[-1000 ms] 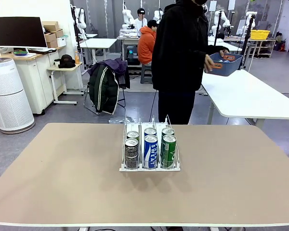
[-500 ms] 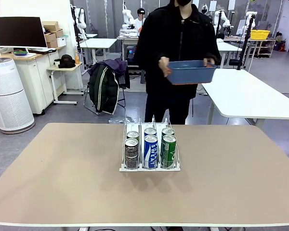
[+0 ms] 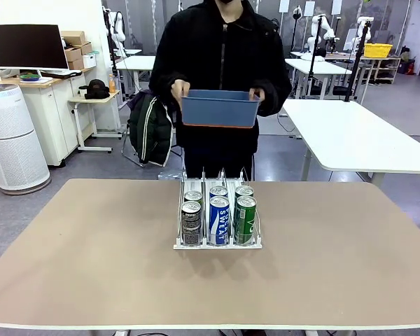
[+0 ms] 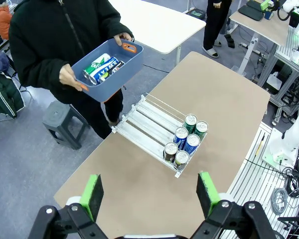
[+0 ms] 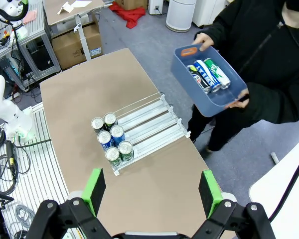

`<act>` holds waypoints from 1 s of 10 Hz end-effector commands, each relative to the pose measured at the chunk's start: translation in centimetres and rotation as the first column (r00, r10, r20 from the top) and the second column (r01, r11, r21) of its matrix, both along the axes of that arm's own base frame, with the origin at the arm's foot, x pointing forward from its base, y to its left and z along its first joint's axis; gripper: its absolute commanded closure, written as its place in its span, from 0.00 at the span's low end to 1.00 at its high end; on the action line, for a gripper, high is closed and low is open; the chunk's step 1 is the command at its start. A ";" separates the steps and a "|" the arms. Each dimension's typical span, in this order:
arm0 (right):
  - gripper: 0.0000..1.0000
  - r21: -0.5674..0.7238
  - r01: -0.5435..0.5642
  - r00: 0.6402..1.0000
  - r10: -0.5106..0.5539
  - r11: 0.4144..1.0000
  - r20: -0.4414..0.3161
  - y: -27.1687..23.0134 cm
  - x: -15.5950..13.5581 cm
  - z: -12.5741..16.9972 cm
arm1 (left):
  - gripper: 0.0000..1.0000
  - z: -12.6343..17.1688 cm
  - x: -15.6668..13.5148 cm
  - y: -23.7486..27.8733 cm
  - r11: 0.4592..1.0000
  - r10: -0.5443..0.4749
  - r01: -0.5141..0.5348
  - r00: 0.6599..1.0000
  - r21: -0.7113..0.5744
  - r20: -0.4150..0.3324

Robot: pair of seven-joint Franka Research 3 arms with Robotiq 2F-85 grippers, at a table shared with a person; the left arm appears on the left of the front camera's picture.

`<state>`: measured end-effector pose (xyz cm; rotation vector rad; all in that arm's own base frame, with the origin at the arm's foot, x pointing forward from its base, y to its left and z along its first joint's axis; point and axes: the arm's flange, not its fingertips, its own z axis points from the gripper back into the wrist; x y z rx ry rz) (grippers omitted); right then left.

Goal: Fill the beverage cans into the dispenser.
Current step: Pick up the Sprite handed by the human.

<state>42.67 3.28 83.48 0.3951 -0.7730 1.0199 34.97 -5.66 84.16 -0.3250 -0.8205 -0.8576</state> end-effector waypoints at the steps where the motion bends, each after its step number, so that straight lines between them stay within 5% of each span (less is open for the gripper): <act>1: 0.00 -0.003 0.000 1.000 0.000 1.000 0.003 0.0 0.0 0.0 | 0.00 0.1 0.0 0.0 1.000 0.001 -0.001 1.000 -0.024 -0.003; 10: 0.00 -0.003 0.000 1.000 0.000 1.000 0.003 0.0 0.0 0.0 | 0.00 0.1 0.0 0.0 1.000 0.001 -0.001 1.000 -0.024 -0.003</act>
